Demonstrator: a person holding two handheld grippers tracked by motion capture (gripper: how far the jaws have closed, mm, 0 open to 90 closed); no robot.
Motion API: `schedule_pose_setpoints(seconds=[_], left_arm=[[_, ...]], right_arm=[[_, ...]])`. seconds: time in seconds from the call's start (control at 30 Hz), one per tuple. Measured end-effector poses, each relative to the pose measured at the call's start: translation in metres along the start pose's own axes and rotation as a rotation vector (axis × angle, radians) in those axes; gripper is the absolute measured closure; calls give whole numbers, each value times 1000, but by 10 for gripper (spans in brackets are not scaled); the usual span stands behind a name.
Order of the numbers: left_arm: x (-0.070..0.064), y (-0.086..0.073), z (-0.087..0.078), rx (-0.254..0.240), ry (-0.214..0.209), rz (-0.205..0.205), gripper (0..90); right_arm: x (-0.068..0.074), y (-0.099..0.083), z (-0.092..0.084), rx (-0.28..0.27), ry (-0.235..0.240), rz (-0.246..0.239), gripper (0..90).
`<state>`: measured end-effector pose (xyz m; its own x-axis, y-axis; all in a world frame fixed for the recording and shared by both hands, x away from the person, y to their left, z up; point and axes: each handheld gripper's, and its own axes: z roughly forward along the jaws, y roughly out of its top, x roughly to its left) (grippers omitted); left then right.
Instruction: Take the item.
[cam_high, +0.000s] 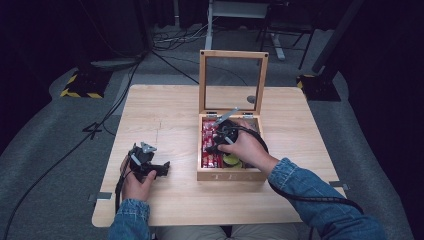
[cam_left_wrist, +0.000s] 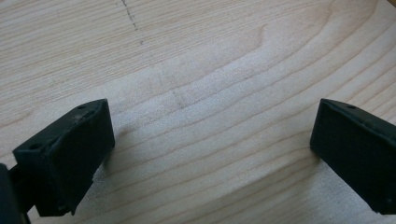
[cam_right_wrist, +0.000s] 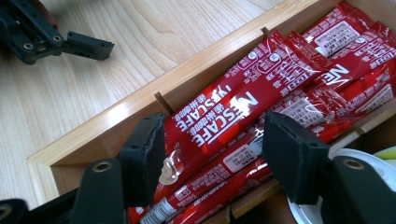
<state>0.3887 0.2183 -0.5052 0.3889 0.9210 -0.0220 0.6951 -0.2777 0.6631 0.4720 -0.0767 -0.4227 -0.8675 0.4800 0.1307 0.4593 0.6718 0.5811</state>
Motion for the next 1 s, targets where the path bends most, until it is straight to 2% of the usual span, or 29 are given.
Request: schedule_pose_setpoints(seconds=[0.13, 0.23, 0.37, 0.53, 0.57, 0.63, 0.67, 0.77, 0.8, 1.0], left_arm=[[0, 0, 0, 0, 0, 0, 1], [0, 0, 0, 0, 0, -1, 1], [0, 0, 0, -3, 0, -4, 1], [0, 0, 0, -2, 0, -5, 1], [0, 0, 0, -3, 0, -4, 1], [0, 0, 0, -3, 0, -4, 1], [0, 0, 0, -1, 0, -5, 1], [0, 0, 0, -2, 0, -5, 1], [0, 0, 0, -1, 0, -5, 1], [0, 0, 0, -3, 0, -4, 1]], right_arm=[[3, 2, 3, 11, 9, 14, 373], [5, 2, 2, -6, 28, 7, 429], [7, 2, 3, -9, 58, 0, 456], [9, 2, 5, -5, 78, -14, 578], [8, 2, 6, -7, 88, -10, 631], [8, 2, 6, -7, 91, -8, 659], [8, 2, 6, -11, 100, 2, 715], [7, 3, 3, -24, 140, 42, 791], [7, 3, 2, -28, 154, 57, 808], [12, 5, -4, -59, 182, 62, 835]])
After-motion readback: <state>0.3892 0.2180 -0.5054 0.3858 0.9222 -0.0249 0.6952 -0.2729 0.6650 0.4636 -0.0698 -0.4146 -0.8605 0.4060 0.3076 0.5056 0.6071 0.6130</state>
